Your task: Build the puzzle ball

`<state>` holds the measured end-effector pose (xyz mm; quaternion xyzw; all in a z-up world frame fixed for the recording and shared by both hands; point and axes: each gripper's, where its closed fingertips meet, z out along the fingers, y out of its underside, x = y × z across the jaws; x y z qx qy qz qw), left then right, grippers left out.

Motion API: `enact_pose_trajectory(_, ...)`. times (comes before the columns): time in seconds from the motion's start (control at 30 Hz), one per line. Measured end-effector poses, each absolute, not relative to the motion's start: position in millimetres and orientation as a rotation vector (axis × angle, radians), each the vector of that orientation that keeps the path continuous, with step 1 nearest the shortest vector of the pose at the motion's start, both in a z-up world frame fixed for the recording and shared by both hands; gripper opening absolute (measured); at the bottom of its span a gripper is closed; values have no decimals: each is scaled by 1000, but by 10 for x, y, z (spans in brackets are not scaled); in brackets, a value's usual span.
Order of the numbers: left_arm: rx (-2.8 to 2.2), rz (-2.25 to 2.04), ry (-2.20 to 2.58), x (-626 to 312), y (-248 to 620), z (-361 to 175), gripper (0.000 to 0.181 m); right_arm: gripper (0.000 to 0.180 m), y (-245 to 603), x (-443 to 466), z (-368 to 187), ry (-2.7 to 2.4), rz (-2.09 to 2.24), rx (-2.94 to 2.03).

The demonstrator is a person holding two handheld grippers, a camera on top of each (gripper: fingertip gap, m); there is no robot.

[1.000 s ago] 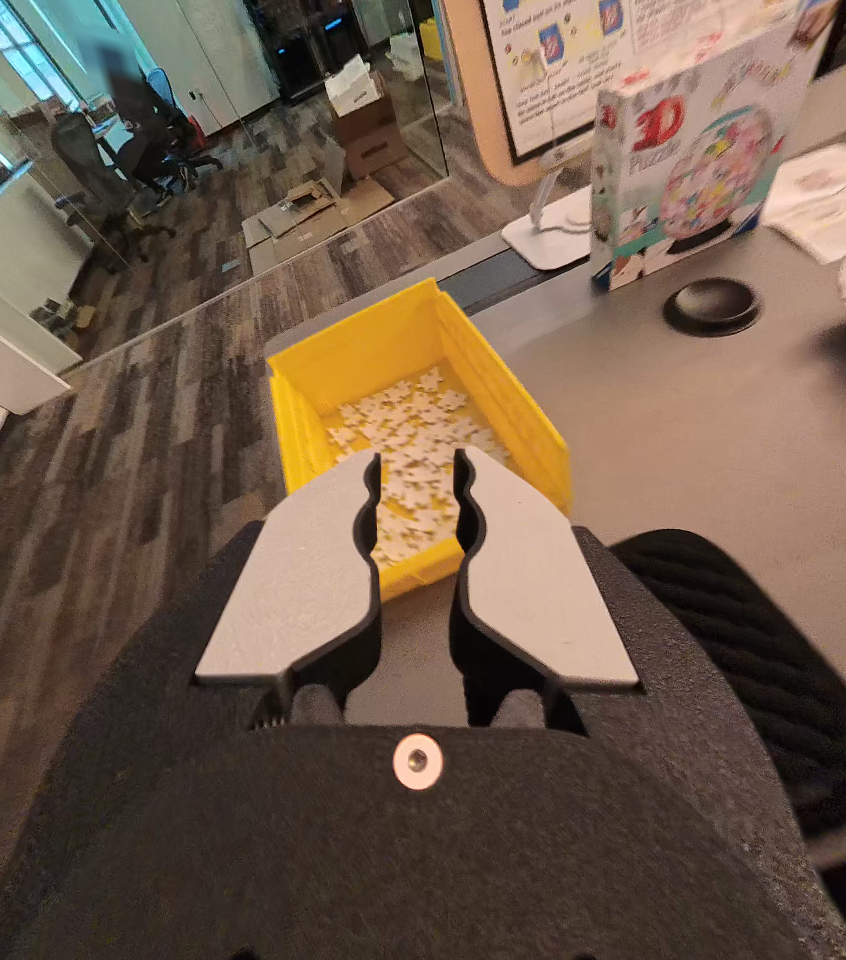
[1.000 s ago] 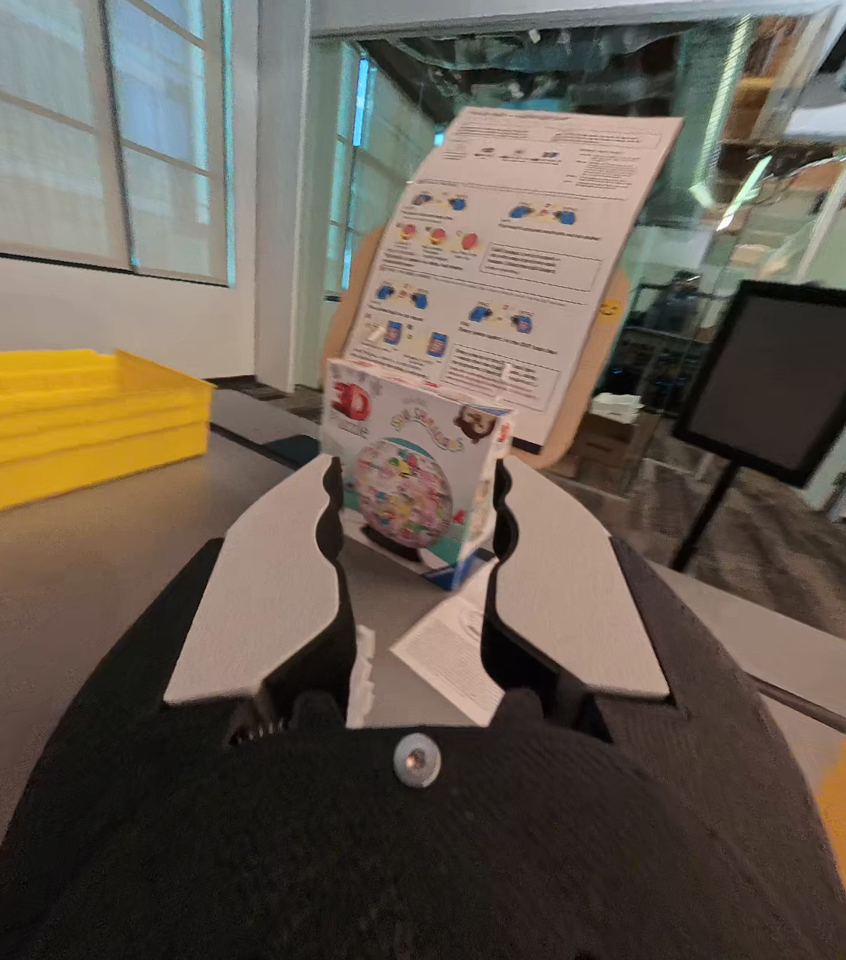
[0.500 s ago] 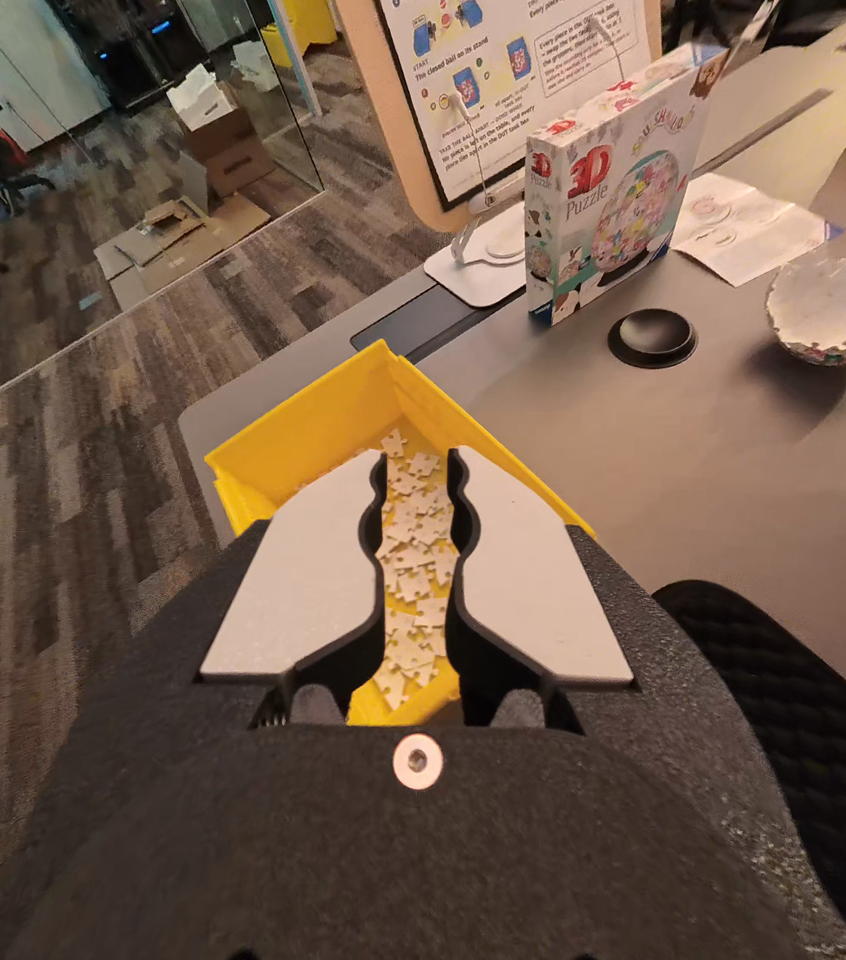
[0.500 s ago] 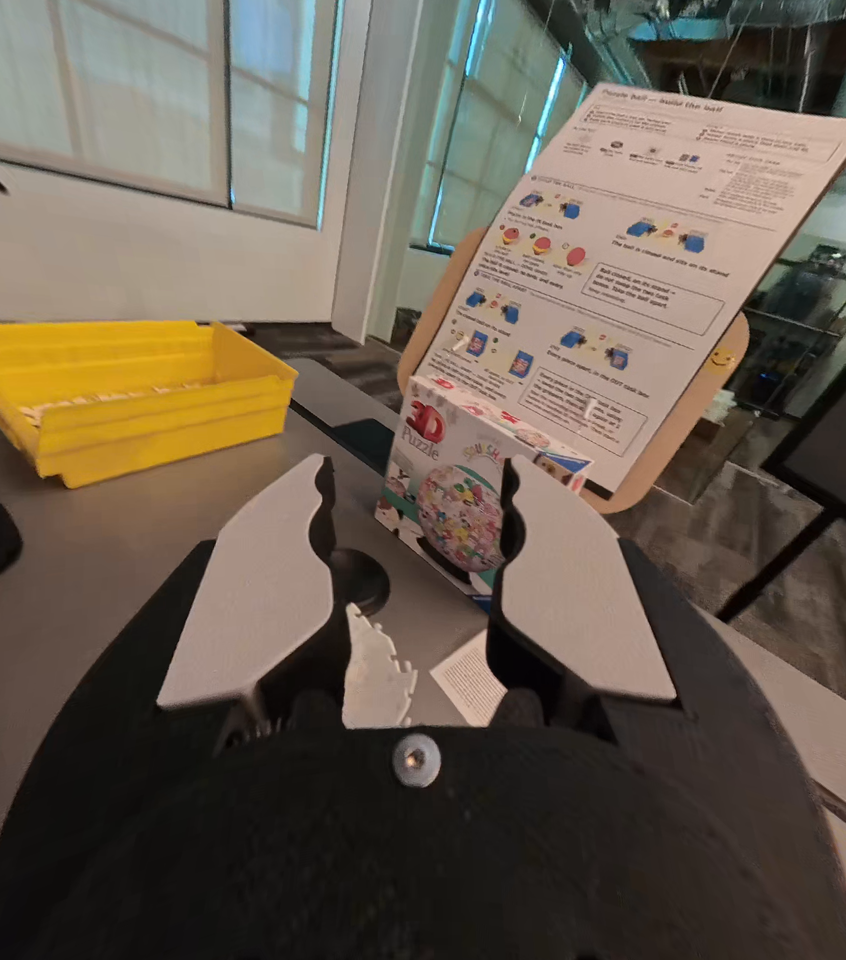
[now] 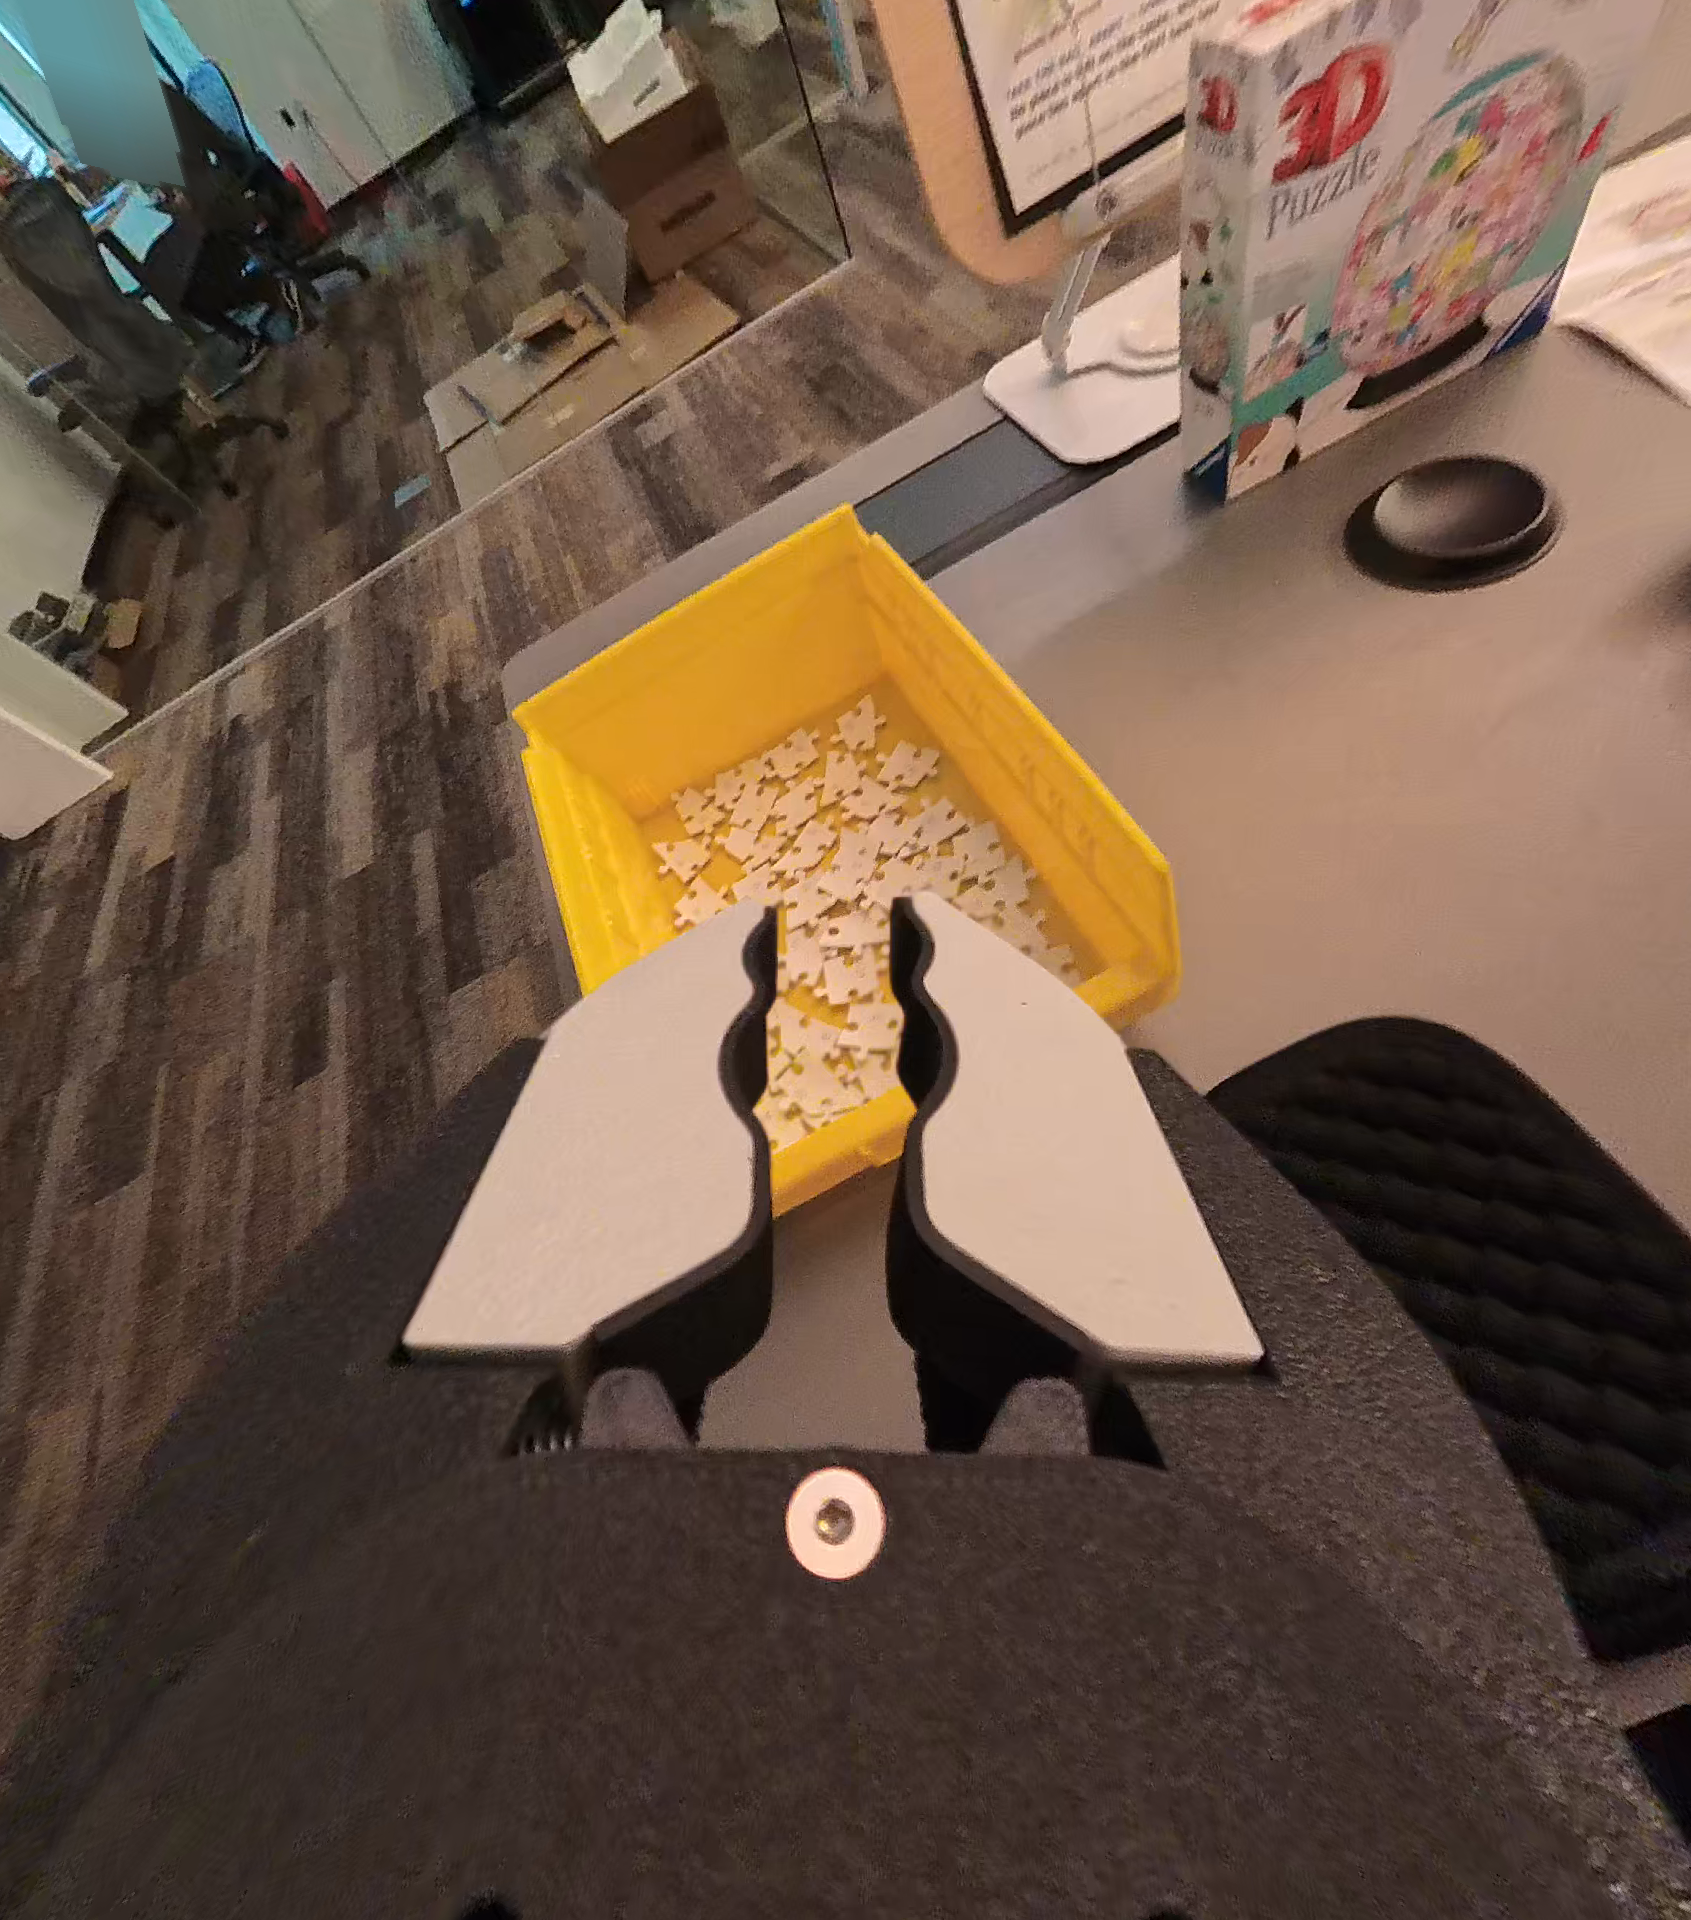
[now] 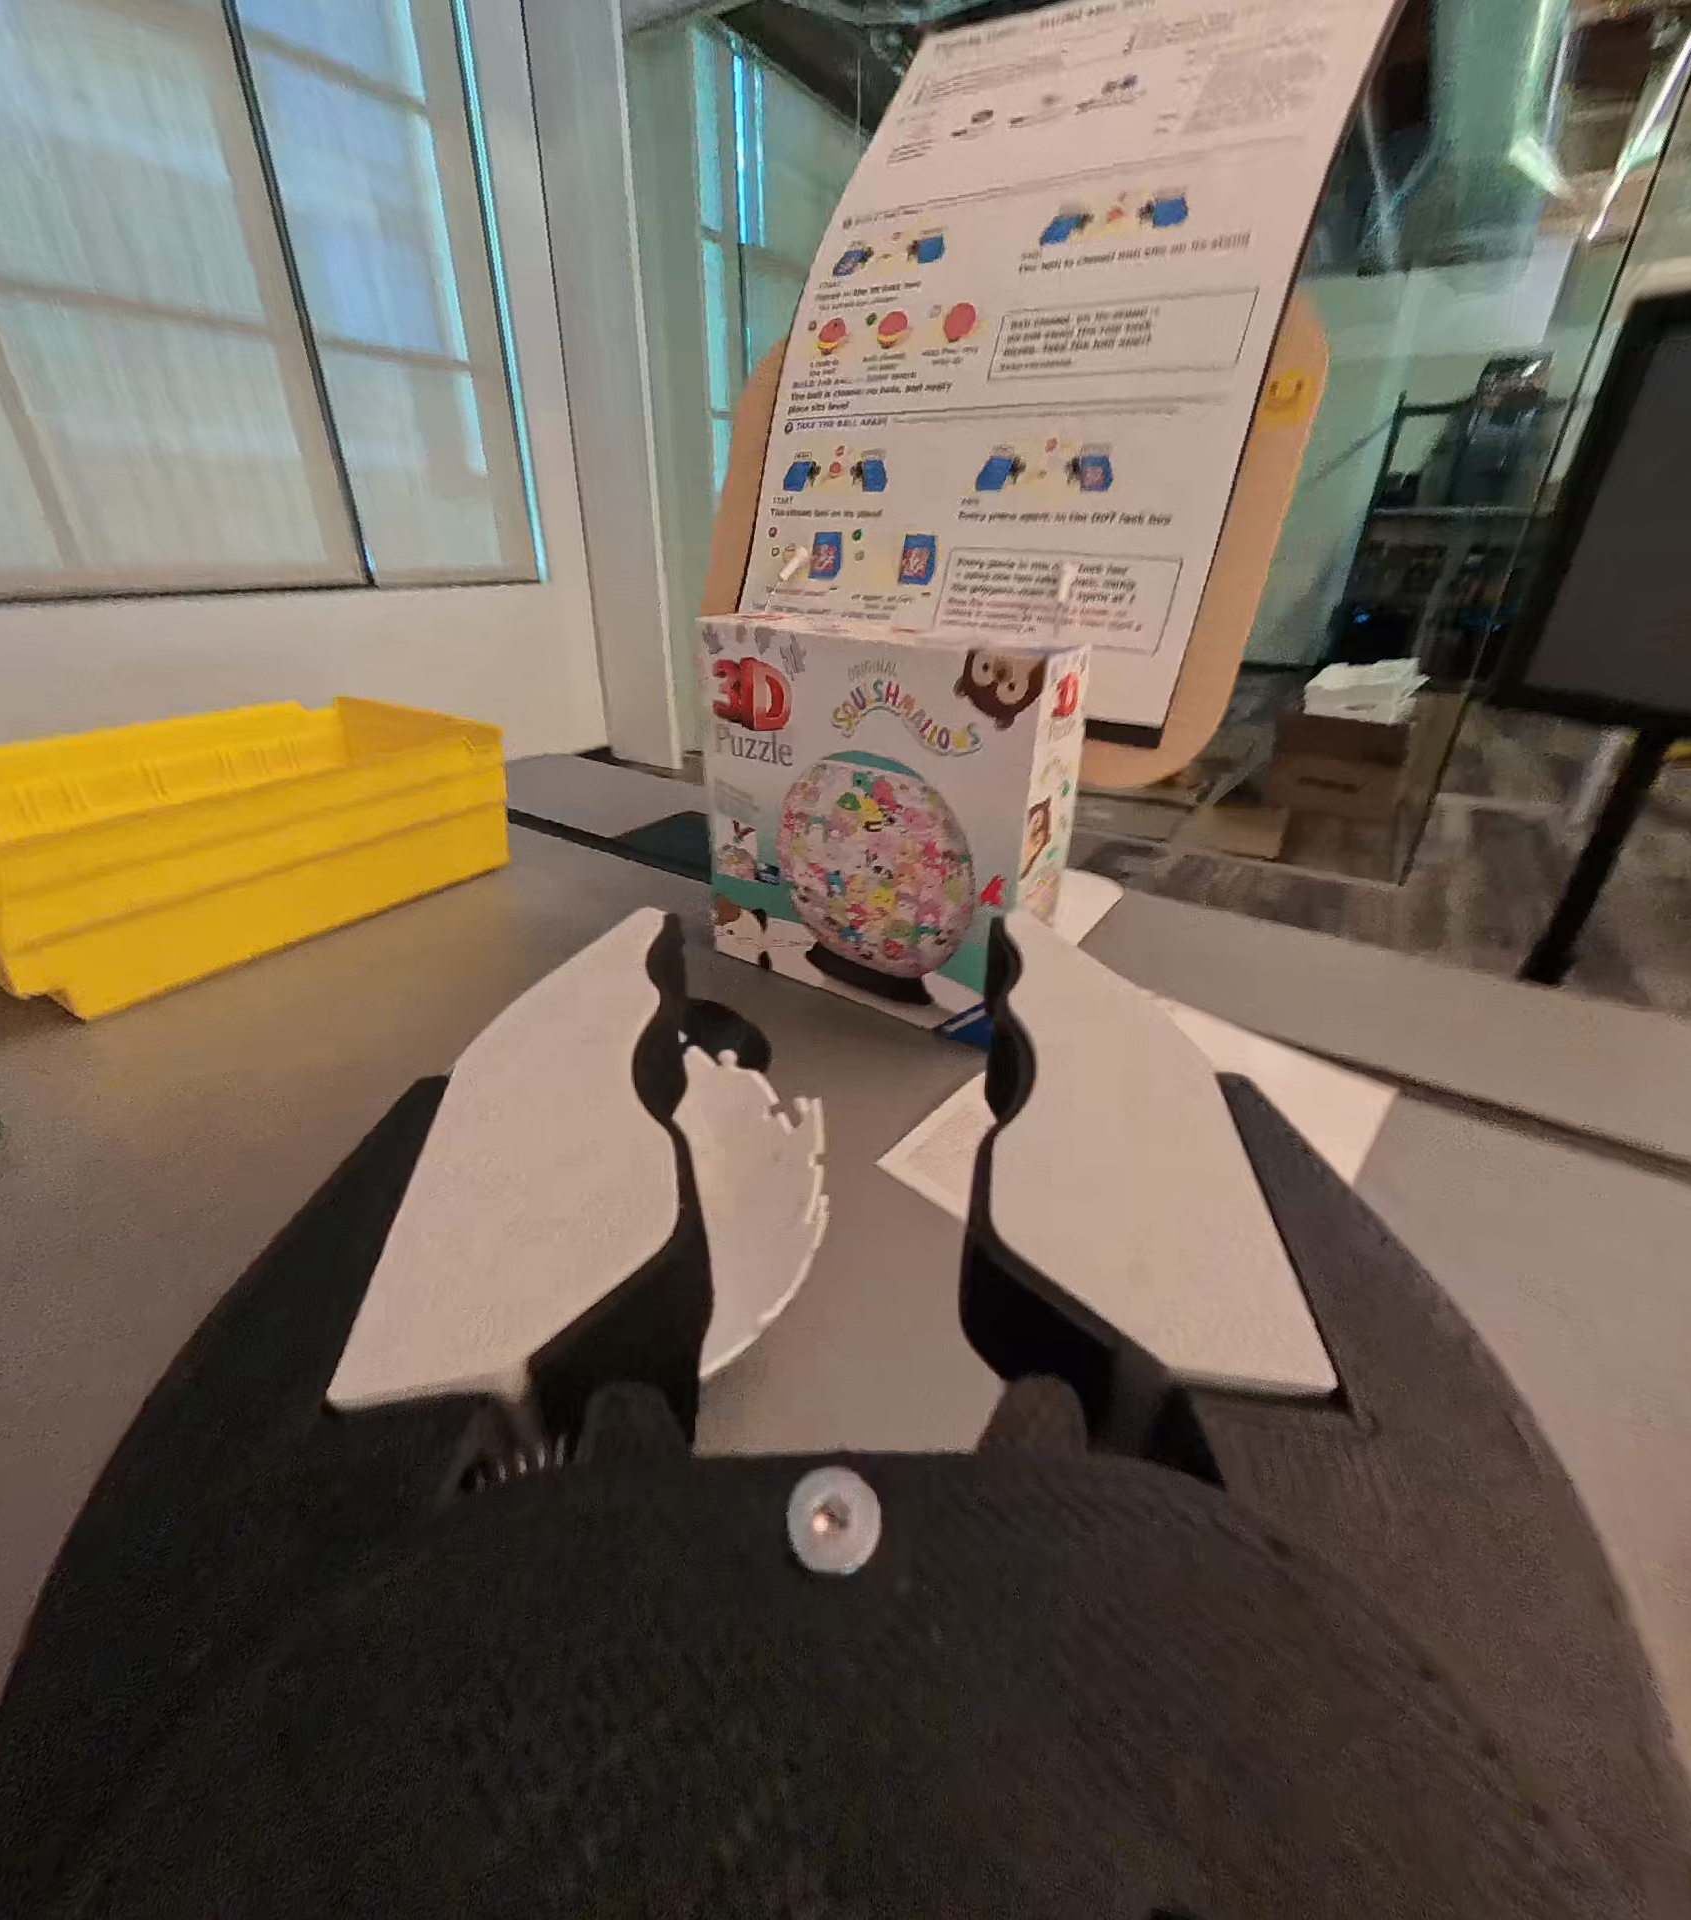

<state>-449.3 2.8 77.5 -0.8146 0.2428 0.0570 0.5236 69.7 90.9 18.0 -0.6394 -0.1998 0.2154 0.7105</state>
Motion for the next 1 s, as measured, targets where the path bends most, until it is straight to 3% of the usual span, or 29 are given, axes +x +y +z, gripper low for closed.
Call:
enact_pose_trajectory(0.37,-2176,246,735,-5055,241,233,16,57,1099,581,22,-461,464,-1501)
enact_pose_trajectory(0.5,-2233,198,801,-5052,484,-2,15,57,1188,618,171,-406,478,-1483)
enact_pose_trajectory(1.0,-2491,168,1174,-4997,927,-750,14,57,1302,619,-62,-486,340,-1511)
